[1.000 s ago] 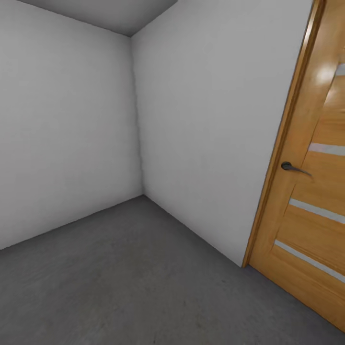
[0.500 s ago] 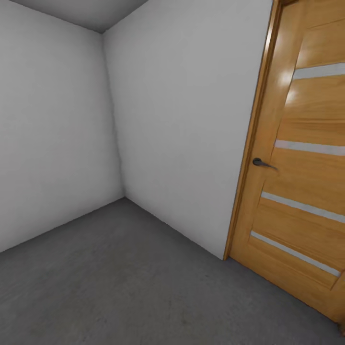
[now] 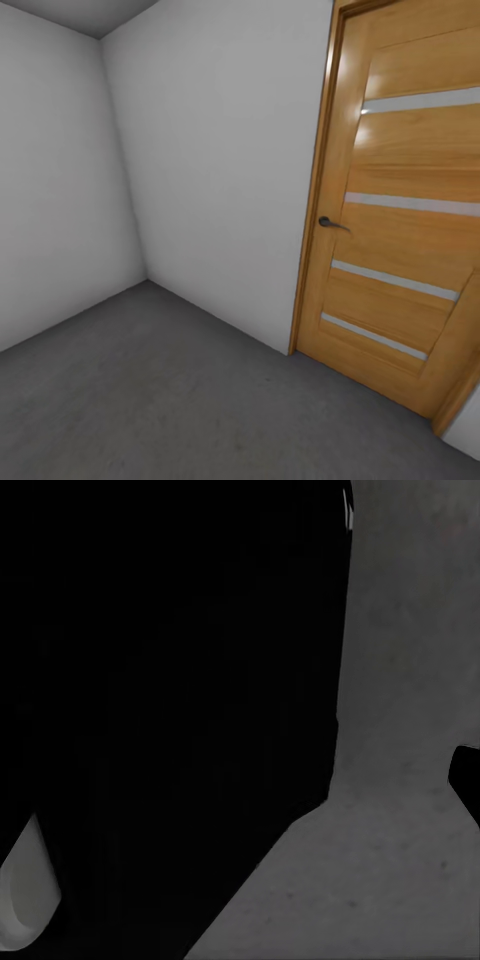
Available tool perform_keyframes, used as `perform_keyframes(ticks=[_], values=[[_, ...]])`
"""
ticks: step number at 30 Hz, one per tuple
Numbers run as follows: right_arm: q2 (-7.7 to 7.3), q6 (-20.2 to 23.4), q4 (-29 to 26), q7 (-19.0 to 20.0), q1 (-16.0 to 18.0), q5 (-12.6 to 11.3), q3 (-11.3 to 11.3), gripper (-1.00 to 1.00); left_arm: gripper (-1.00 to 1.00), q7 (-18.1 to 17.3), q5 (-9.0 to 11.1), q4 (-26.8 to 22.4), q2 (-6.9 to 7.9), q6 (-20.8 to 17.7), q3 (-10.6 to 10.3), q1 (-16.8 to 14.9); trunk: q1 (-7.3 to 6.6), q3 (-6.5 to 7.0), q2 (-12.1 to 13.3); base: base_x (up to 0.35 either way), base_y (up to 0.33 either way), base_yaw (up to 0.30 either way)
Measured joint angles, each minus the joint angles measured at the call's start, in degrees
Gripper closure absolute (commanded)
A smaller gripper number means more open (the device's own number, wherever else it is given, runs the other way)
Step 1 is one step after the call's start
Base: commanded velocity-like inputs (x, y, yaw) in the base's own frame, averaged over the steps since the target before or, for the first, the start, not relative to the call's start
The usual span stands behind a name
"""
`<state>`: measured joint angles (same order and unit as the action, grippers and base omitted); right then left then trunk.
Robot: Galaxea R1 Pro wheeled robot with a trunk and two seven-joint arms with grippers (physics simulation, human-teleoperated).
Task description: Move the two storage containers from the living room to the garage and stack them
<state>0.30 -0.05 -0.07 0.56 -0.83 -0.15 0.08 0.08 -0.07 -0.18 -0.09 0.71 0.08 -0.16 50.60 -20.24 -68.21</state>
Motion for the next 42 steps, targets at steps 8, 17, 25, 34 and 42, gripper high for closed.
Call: perform_keyframes(ticks=[8, 17, 25, 34, 42], values=[[0.01, 0.0, 0.0, 0.0, 0.0, 0.0, 0.0, -1.0, -1.0, 0.0, 0.0, 0.0, 0.0, 0.0, 0.0, 0.0, 0.0, 0.0, 0.0, 0.0, 0.0, -0.278], [-0.01, 0.0, 0.0, 0.0, 0.0, 0.0, 0.0, -1.0, -1.0, 0.0, 0.0, 0.0, 0.0, 0.0, 0.0, 0.0, 0.0, 0.0, 0.0, 0.0, 0.0, -0.281], [-0.01, 0.0, 0.0, 0.0, 0.0, 0.0, 0.0, -1.0, -1.0, 0.0, 0.0, 0.0, 0.0, 0.0, 0.0, 0.0, 0.0, 0.0, 0.0, 0.0, 0.0, -0.282], [0.01, 0.0, 0.0, 0.0, 0.0, 0.0, 0.0, -1.0, -1.0, 0.0, 0.0, 0.0, 0.0, 0.0, 0.0, 0.0, 0.0, 0.0, 0.0, 0.0, 0.0, -0.285], [0.01, 0.0, 0.0, 0.0, 0.0, 0.0, 0.0, -1.0, -1.0, 0.0, 0.1, 0.0, 0.0, 0.0, 0.0, 0.0, -0.01, 0.0, 0.0, 0.045, 0.0, -0.285]])
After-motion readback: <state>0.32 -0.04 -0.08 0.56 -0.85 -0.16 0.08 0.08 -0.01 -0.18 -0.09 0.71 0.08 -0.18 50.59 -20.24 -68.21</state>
